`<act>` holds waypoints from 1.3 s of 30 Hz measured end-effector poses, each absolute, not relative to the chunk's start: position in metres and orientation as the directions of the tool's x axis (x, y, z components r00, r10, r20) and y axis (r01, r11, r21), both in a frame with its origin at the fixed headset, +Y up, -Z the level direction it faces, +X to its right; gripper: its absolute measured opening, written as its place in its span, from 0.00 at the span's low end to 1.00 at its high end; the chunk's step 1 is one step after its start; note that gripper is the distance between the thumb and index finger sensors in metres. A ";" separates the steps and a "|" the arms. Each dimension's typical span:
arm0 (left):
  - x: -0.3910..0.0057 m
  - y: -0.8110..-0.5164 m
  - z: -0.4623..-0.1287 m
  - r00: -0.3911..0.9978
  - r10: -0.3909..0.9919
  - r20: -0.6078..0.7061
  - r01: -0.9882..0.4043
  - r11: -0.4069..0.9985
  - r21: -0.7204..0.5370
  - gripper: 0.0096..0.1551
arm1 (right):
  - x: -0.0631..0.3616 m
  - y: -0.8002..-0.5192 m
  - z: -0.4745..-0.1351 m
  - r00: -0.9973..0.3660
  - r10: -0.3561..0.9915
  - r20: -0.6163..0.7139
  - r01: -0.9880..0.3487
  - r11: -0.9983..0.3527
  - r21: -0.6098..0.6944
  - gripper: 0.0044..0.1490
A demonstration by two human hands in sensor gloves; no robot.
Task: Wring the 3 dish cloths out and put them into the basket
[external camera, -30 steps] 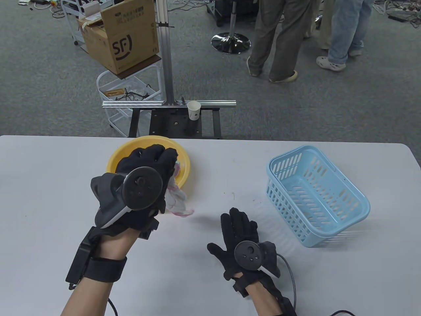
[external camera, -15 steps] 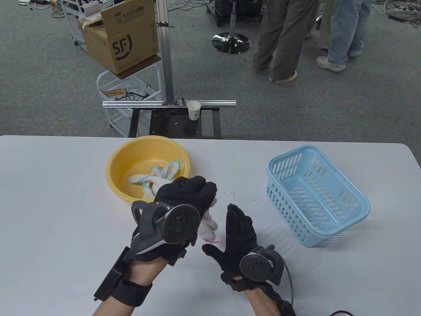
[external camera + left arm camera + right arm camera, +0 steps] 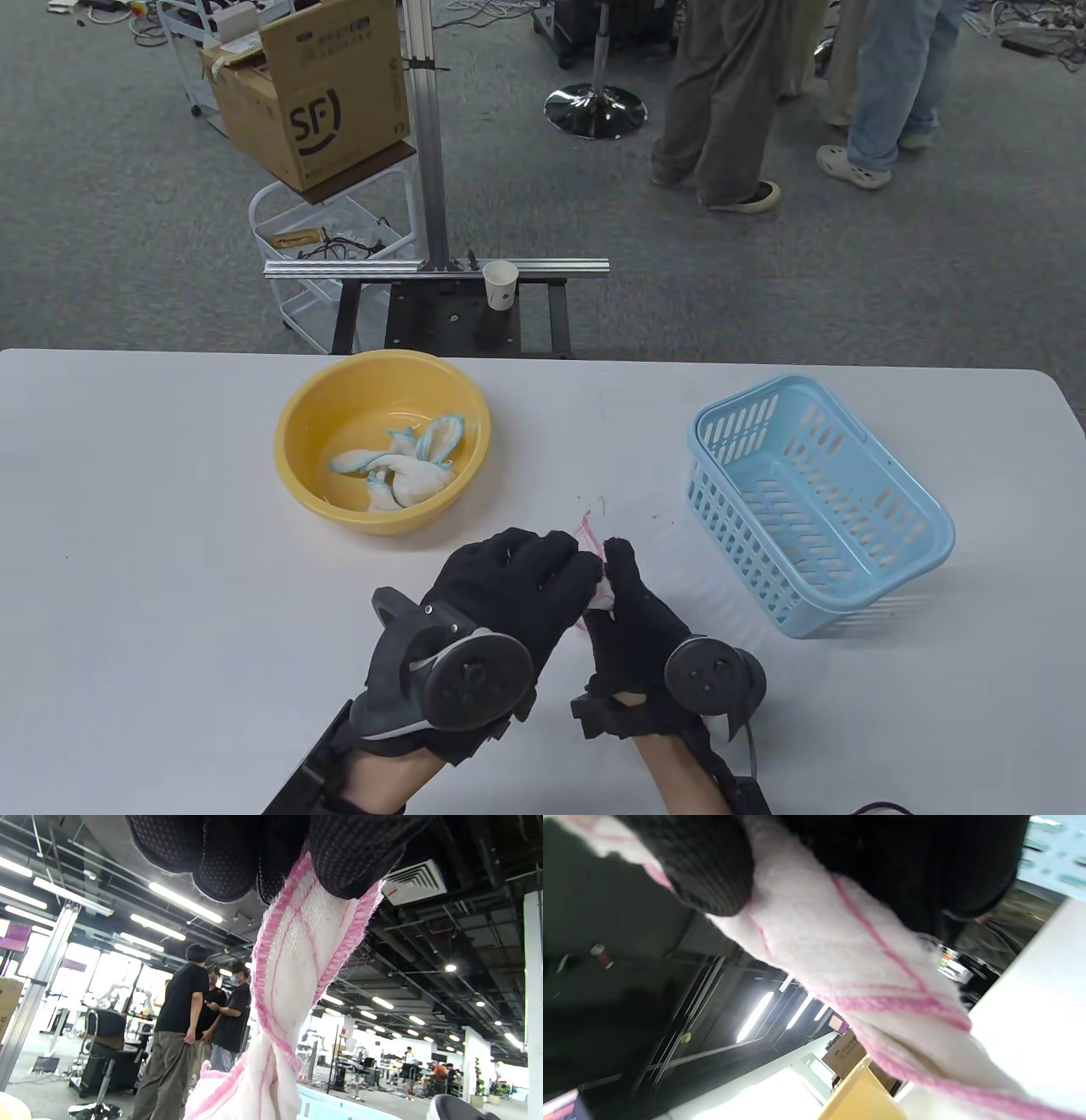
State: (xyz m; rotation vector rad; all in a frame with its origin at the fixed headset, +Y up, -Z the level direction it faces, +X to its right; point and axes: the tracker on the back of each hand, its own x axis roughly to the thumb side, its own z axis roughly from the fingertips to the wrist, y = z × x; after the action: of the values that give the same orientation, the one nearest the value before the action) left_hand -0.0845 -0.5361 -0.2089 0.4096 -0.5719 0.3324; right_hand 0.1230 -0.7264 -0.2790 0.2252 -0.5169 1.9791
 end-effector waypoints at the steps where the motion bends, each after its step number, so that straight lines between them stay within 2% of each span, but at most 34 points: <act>1: -0.086 -0.537 -0.207 0.792 0.193 0.580 -0.419 0.861 0.287 0.25 | 0.125 -0.727 -0.280 -0.408 0.838 0.361 -0.908 -0.331 -0.258 0.44; 7: -0.103 -0.554 -0.209 0.800 0.264 0.539 -0.471 0.832 0.292 0.25 | 0.137 -0.733 -0.283 -0.215 0.937 0.275 -0.959 -0.150 -0.240 0.39; 9: -0.114 -0.568 -0.216 0.806 0.308 0.506 -0.495 0.820 0.288 0.25 | 0.142 -0.735 -0.284 -0.108 0.960 0.259 -0.968 -0.042 -0.249 0.37; 11: -0.122 -0.579 -0.224 0.810 0.346 0.473 -0.510 0.814 0.277 0.25 | 0.145 -0.736 -0.285 -0.063 0.967 0.247 -0.965 0.004 -0.263 0.36; 17: -0.142 -0.632 -0.252 0.738 0.568 0.364 -0.640 0.760 0.113 0.25 | 0.153 -0.741 -0.288 0.134 0.969 0.209 -0.950 0.186 -0.250 0.34; 22: -0.148 -0.677 -0.279 0.755 0.614 0.229 -0.624 0.780 -0.034 0.26 | 0.155 -0.745 -0.290 0.245 0.951 0.188 -0.930 0.285 -0.232 0.34; 28: -0.134 -0.726 -0.297 0.788 0.604 0.118 -0.566 0.787 -0.246 0.26 | 0.156 -0.745 -0.291 0.242 0.950 0.195 -0.931 0.284 -0.228 0.33; 34: -0.140 -0.753 -0.299 0.759 0.646 0.073 -0.600 0.739 -0.307 0.29 | 0.158 -0.745 -0.293 0.162 0.967 0.198 -0.953 0.205 -0.221 0.31; 39: -0.165 -0.765 -0.295 0.688 0.725 0.019 -0.681 0.655 -0.326 0.36 | 0.153 -0.746 -0.296 0.192 0.965 0.178 -0.963 0.220 -0.153 0.31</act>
State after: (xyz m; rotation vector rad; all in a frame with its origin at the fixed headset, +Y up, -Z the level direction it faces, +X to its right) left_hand -0.1646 -0.7652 -0.2950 -0.3062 -0.1525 0.8009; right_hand 0.1530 -0.7456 -0.2959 -0.0079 -0.2563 1.3531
